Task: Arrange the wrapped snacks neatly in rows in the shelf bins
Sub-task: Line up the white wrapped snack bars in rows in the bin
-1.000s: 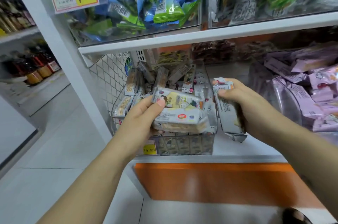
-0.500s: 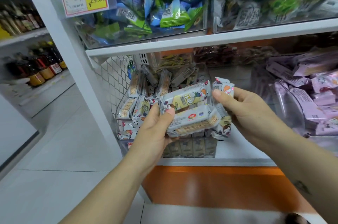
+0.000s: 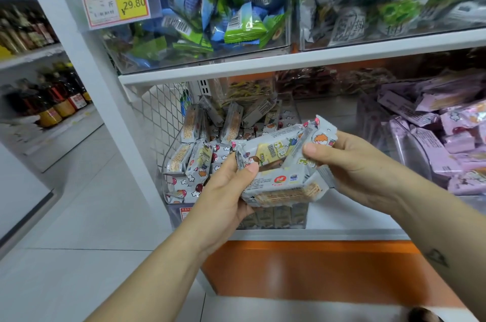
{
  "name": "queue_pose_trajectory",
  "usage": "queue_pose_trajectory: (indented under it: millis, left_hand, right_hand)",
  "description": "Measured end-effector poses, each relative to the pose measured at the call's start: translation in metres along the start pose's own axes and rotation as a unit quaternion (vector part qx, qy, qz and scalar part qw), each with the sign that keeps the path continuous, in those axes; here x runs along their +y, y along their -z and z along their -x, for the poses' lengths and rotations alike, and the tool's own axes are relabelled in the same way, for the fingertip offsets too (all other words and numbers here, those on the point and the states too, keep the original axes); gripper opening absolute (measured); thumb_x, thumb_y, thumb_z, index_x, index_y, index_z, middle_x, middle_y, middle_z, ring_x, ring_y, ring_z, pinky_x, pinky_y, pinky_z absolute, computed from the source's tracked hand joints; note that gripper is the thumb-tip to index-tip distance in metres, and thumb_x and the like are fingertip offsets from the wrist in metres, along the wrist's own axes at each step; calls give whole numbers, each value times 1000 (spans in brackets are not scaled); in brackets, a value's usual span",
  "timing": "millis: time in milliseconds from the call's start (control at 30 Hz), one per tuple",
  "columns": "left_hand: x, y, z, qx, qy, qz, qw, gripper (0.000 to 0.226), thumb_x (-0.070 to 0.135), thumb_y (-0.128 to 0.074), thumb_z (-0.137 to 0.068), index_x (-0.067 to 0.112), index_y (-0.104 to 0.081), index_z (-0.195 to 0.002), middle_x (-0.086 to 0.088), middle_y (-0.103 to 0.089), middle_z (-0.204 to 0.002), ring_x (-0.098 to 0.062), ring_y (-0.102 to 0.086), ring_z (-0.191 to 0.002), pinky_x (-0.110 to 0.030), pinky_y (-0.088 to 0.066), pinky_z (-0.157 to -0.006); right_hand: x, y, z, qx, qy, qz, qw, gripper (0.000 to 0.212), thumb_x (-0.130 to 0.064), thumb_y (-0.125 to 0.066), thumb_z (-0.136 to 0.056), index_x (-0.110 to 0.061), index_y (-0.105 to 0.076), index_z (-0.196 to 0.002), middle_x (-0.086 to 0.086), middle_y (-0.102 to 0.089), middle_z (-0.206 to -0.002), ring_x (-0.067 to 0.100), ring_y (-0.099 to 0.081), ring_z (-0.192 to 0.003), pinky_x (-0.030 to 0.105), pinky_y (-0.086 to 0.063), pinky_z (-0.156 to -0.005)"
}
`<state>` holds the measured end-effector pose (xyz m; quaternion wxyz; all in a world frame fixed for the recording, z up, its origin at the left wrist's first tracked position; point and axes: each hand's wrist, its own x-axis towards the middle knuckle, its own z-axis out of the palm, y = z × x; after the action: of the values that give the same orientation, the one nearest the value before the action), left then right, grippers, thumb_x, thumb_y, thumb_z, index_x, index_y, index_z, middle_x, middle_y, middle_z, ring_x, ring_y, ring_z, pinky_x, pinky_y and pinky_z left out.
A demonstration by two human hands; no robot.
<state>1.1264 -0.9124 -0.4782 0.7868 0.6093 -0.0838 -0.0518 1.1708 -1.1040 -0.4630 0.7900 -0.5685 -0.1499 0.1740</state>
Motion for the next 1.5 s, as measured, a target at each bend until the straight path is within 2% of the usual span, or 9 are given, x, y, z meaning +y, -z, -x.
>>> queue_pose_trajectory:
  millis: [133,267,500,700,933,1100,1233,1400,1500]
  left_hand:
    - [1,-2,0,-21,-1,-5,1000,32,25,-51,-77,19,-58,-108,0,-74,-89,-9,-69,-77,-22,-56,-61]
    - [5,2,-2,-18,-7,-56,998,30,30,-54,-83,27,-56,-114,4,-73,-96,-8,-68,-85,-23,-55,-65]
    - [16,22,-7,110,-116,-183,970,48,50,-79,-63,38,-61,-106,9,-68,-111,-8,-64,-99,-27,-49,-81]
    - [21,26,-8,133,-174,-132,967,30,11,-68,-72,25,-61,-99,14,-71,-84,0,-64,-80,-15,-52,-68]
    - [8,20,-18,160,-186,-92,965,31,10,-69,-66,40,-69,-76,14,-61,-83,-8,-58,-87,-24,-46,-79]
    - [2,2,-16,74,-121,-87,986,28,7,-70,-68,35,-66,-70,10,-51,-74,-10,-48,-70,-20,-42,-64]
    - [5,1,-13,44,-74,-157,984,23,4,-64,-86,24,-57,-78,15,-50,-54,-12,-41,-59,-13,-35,-55]
    - [11,1,-18,59,-103,-177,977,41,-7,-62,-84,27,-51,-104,9,-65,-107,-6,-66,-90,-19,-51,-74]
    - [8,-3,-20,50,-112,-188,974,48,-11,-63,-81,26,-52,-109,9,-65,-106,-3,-65,-98,-20,-52,-83]
  right_hand:
    - [0,-3,0,-29,8,31,999,93,-41,-93,-41,-1,-58,-117,31,-56,-122,34,-43,-103,60,-30,-98]
    - [-3,-1,-3,-4,76,63,995,78,-44,-92,-39,-10,-65,-103,16,-70,-98,28,-57,-79,36,-47,-73]
    - [-26,21,0,131,157,144,968,70,-55,-89,-33,-28,-63,-92,3,-70,-87,26,-61,-85,46,-41,-78]
    - [-29,15,10,86,133,232,960,31,-8,-75,-70,-20,-55,-91,-16,-62,-57,-6,-52,-50,5,-38,-49]
    - [-20,9,5,13,73,234,970,42,-45,-79,-53,-29,-66,-89,-4,-71,-89,16,-67,-86,33,-51,-77]
    - [-9,2,-1,-39,53,137,988,75,-42,-86,-50,-12,-61,-114,9,-70,-111,27,-67,-101,36,-57,-82]
    - [-13,3,0,-63,70,122,988,65,-43,-87,-51,-17,-66,-107,9,-71,-102,25,-65,-91,30,-56,-78]
    - [-18,7,2,-92,66,137,984,60,-43,-86,-55,-20,-68,-108,14,-69,-109,25,-65,-101,30,-51,-84]
    - [-17,4,3,-73,69,149,984,66,-50,-86,-51,-22,-68,-108,8,-70,-111,24,-66,-104,27,-53,-83]
